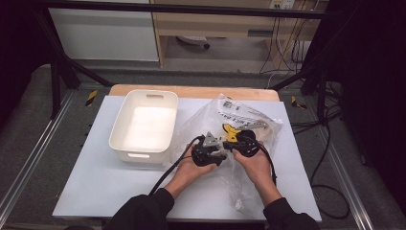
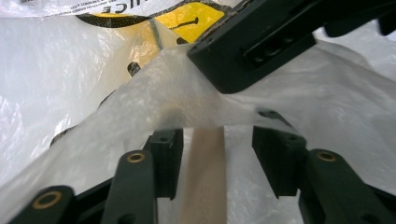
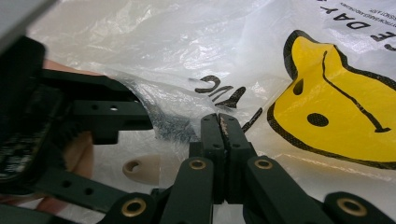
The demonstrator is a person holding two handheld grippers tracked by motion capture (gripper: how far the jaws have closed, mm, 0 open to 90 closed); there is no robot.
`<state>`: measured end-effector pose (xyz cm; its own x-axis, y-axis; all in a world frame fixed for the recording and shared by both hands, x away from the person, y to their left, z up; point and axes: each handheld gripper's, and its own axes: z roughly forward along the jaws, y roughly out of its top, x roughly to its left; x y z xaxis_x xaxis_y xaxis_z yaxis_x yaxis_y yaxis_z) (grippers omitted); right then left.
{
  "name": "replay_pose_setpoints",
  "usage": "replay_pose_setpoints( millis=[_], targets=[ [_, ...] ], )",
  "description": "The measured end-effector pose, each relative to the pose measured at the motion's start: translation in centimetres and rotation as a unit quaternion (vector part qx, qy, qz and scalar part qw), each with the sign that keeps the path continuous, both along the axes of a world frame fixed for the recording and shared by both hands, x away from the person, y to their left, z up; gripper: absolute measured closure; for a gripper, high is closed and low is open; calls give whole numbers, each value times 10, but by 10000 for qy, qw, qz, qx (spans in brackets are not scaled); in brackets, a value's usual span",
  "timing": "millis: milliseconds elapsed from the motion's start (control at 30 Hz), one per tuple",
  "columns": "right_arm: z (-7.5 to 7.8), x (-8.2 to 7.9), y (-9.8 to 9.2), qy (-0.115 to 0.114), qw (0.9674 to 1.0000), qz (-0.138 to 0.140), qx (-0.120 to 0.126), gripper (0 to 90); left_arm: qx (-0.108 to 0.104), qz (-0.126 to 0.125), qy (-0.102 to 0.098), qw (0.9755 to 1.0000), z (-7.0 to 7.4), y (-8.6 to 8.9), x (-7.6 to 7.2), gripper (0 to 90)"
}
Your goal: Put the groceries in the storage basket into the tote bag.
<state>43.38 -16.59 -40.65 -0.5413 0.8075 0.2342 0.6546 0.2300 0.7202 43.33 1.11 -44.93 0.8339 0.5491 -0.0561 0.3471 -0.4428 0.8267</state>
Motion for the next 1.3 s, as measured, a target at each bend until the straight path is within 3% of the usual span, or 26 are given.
replay_pose_setpoints(
  millis=[133,367,667,900,1000,1300],
  targets=[
    [-1,-1,-1,-15,10000,-5,28,900,17,-4,-56,10000,7,7,-9,505],
    [-3,-4,-2,3,10000,-29,76,900,-154,47,-169,9997,21,26,-28,480],
    [-10,-9,2,28,10000,82,7,900,-284,198,-122,9993,33,51,-51,451],
    [-20,-17,5,61,9999,139,-75,900,-388,324,-195,9985,43,62,-58,371],
    [-23,-19,5,76,9998,148,-78,900,-483,376,-108,9981,45,65,-59,342],
    [-29,-24,8,107,9996,185,-181,900,-330,329,-194,9987,49,65,-66,216]
  ],
)
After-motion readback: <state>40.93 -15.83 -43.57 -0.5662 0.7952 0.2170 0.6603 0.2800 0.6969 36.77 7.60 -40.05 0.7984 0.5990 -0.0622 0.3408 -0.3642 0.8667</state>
